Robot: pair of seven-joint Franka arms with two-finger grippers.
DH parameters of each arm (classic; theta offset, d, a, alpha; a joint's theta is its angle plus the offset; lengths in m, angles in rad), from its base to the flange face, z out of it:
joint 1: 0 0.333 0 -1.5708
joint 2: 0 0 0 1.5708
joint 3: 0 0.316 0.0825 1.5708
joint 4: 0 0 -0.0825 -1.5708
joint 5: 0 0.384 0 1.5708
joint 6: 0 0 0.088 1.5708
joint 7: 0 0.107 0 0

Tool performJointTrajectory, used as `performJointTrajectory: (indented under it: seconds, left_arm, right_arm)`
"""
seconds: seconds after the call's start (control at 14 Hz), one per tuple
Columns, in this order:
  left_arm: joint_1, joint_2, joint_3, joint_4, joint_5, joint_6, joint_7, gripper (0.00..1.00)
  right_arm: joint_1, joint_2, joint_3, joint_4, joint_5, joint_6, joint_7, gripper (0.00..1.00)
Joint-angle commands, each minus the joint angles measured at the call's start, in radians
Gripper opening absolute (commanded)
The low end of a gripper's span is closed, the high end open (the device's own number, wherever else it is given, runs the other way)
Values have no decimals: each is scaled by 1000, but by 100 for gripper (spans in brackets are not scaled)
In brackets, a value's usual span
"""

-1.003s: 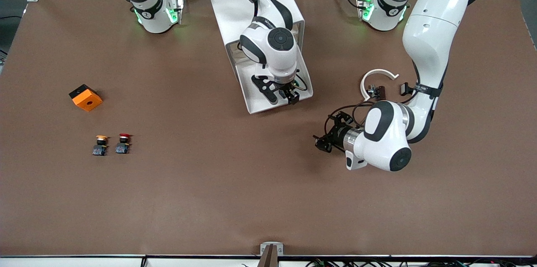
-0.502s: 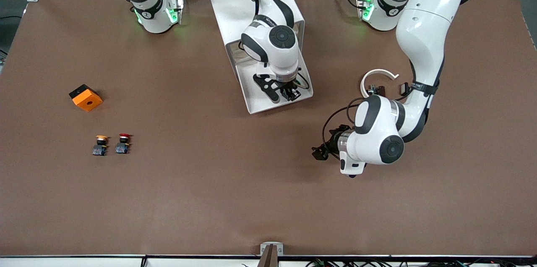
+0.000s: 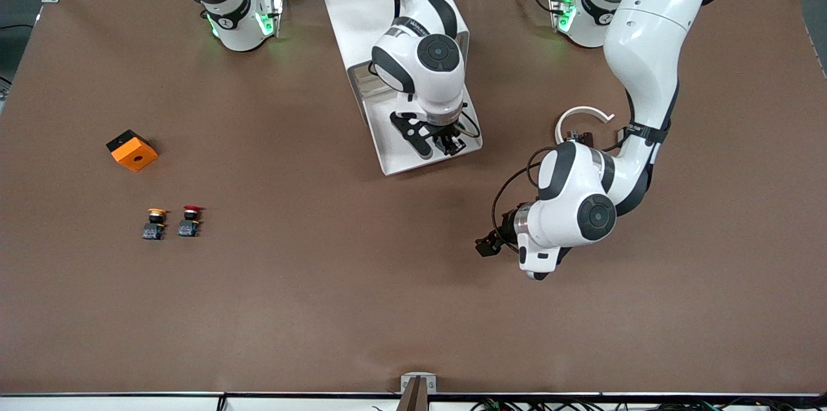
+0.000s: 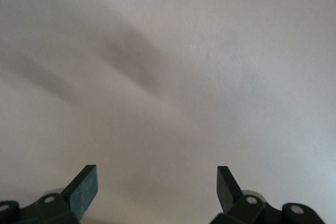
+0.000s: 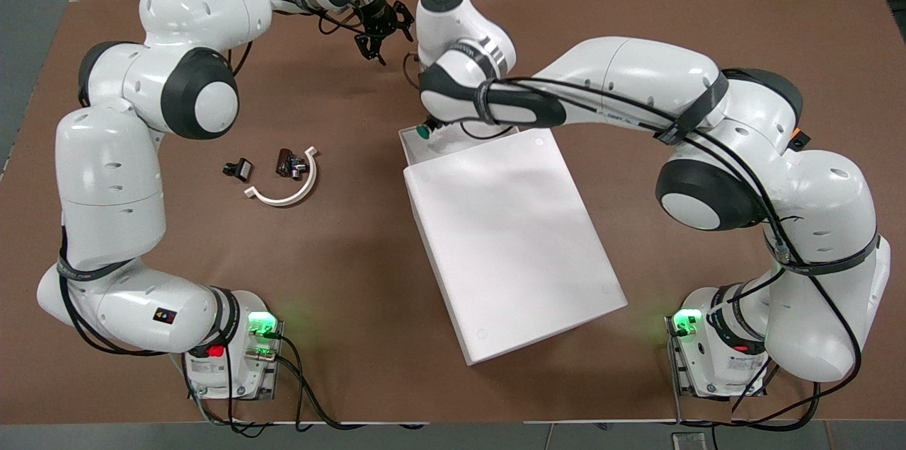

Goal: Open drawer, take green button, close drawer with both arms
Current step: 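Carry the button toward the red button while the left gripper pushes the drawer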

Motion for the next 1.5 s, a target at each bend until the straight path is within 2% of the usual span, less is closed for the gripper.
performJointTrajectory:
  seconds: [0.0,0.14,0.29,0.64,0.86,1.07,1.22,1.43]
  left_arm:
    - [-39,10,7,-21,97,35,10,100]
    - [-60,10,10,-34,112,33,11,100]
    - [-89,7,7,-43,158,30,8,100]
    - [-158,-19,6,-90,180,17,4,100]
    - [-209,-36,6,-124,180,-20,-3,100]
    - [-240,-75,3,-132,180,-82,-3,100]
    - [-260,-99,3,-147,180,-92,-6,100]
    - [-298,-116,0,-179,177,-92,-12,100]
  right_arm:
    - [-66,-2,12,102,24,-134,-76,0]
    - [-136,-23,11,151,73,-205,-193,0]
    - [-228,-79,9,151,77,-220,-374,0]
    - [-383,-99,3,79,79,-190,-750,0]
    - [-474,-148,3,-86,79,-78,-967,0]
    - [-585,-189,3,-328,79,133,-1249,0]
    - [-647,-186,2,-416,79,209,-1394,0]
    - [-705,-180,0,-525,76,347,-1491,0]
